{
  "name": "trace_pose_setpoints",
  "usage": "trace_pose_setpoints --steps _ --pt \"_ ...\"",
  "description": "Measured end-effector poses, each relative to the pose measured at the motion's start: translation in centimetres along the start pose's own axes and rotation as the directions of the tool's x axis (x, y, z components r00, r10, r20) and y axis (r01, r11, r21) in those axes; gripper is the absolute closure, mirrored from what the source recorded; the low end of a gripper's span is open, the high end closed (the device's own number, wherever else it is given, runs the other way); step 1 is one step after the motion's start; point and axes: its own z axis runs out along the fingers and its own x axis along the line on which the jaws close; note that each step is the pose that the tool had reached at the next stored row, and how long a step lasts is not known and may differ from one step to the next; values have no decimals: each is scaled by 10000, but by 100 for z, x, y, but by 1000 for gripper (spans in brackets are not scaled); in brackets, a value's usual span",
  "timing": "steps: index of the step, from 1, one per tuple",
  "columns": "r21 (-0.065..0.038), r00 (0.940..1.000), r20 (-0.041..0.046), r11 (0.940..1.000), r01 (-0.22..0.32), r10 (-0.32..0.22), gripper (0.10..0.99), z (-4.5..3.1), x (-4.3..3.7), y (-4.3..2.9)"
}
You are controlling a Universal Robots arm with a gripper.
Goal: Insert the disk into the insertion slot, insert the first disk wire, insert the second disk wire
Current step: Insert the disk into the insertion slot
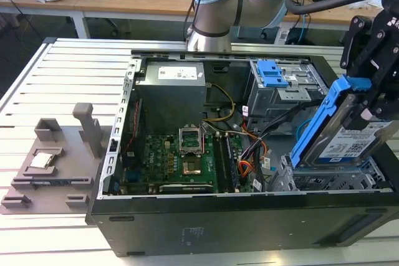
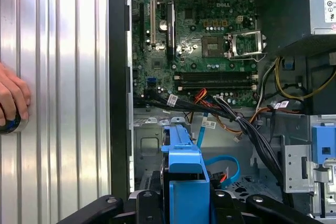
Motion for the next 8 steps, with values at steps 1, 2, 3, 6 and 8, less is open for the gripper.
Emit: trace_pose_setpoints --steps 1,2,3,6,8 --pt "0 10000 2 10000 2 -2 725 11 -12 0" --pt "0 10000 1 10000 6 -6 725 16 -17 0" --pt "0 10000 2 10000 15 -15 725 27 -22 -1" --pt "0 10000 -2 10000 31 -31 725 59 -28 -1" --pt "0 10000 0 10000 34 -34 725 81 -27 -2"
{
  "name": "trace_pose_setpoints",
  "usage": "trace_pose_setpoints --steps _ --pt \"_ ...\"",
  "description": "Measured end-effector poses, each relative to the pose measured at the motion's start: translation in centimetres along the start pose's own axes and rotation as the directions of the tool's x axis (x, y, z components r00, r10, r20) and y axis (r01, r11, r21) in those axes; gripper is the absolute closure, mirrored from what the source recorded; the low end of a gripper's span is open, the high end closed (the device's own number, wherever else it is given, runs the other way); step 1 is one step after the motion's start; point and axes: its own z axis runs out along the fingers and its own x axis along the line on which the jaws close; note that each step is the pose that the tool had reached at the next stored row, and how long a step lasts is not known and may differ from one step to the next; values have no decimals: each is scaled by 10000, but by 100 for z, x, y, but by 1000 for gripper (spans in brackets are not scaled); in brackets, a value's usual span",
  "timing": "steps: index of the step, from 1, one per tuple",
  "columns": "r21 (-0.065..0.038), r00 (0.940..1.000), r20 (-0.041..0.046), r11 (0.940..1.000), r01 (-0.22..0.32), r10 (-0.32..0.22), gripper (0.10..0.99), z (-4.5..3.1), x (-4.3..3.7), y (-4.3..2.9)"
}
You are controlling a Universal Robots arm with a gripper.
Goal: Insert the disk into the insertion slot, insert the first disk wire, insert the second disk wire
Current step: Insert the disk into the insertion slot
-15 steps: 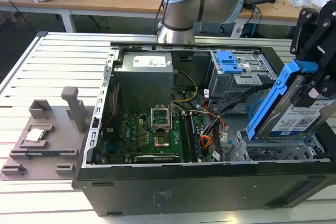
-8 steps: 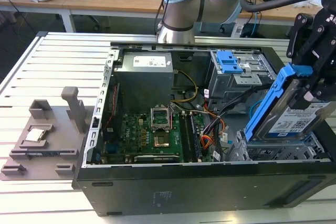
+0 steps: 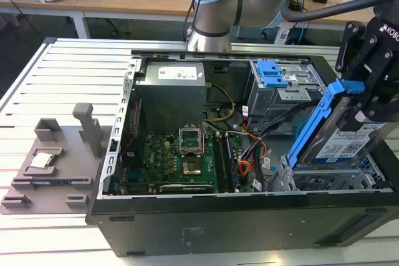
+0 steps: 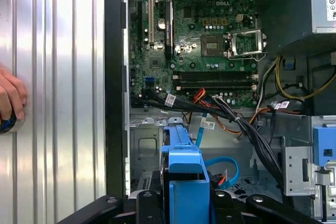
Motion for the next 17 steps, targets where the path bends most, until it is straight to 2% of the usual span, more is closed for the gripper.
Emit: trace_pose_setpoints --steps 12,17 --pt "0 10000 -1 10000 10 -10 725 137 0 -6" --pt "1 10000 0 10000 13 -13 725 247 0 -10"
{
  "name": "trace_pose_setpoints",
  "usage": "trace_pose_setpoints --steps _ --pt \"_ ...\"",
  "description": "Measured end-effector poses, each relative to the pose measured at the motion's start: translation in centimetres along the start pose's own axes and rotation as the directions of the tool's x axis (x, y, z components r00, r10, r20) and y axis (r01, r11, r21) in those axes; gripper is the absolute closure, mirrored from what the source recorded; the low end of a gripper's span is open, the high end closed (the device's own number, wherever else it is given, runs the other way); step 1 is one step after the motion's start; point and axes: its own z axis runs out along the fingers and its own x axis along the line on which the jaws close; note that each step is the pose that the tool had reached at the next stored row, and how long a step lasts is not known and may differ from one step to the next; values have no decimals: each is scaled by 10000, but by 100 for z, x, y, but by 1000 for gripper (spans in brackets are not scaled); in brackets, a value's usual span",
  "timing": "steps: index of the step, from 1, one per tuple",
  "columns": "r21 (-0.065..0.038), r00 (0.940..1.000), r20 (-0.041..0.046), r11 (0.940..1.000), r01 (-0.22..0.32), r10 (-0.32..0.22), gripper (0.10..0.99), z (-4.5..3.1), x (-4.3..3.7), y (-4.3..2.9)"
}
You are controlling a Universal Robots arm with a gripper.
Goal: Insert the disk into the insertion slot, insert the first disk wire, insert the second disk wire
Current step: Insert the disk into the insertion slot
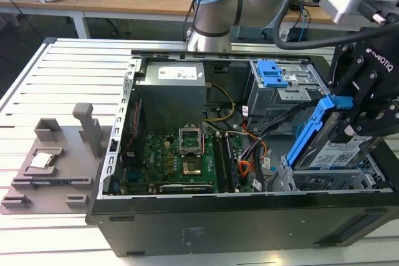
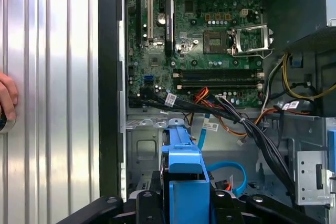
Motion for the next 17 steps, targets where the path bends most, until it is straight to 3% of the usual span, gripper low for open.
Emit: trace_pose_setpoints --steps 17 --pt "0 10000 0 10000 3 -3 725 286 0 -11"
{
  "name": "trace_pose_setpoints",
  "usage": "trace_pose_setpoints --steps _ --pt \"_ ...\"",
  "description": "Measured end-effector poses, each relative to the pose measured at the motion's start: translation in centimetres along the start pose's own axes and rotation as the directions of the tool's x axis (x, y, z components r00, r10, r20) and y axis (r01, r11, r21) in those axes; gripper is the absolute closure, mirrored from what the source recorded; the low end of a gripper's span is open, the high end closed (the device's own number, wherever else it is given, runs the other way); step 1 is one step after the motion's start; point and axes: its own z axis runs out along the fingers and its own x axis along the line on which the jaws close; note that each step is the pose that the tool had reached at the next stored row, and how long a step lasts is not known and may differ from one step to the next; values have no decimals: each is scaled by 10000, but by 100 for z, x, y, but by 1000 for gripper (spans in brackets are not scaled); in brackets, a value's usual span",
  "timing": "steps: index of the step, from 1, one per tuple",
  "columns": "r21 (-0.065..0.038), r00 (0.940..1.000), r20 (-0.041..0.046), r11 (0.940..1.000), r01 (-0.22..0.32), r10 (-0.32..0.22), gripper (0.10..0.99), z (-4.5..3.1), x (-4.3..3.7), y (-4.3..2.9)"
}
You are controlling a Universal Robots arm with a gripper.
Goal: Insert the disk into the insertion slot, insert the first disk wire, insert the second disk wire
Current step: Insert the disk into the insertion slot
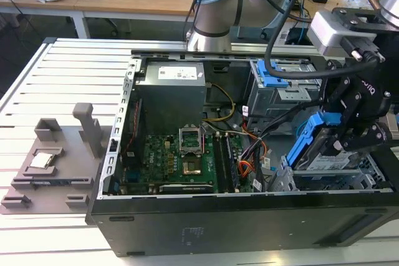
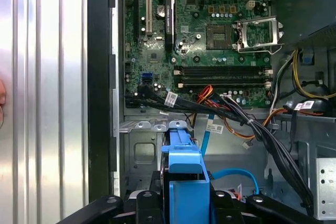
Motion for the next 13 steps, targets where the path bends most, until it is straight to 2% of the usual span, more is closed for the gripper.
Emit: trace_pose_setpoints --steps 5,6,7,13 --pt "0 10000 -4 10000 0 0 725 15 0 -1" --pt "0 10000 -6 10000 1 -1 714 14 0 -1" --pt "1 10000 -6 10000 0 0 651 15 0 -1" --pt "0 10000 -9 10000 0 0 663 15 0 -1"
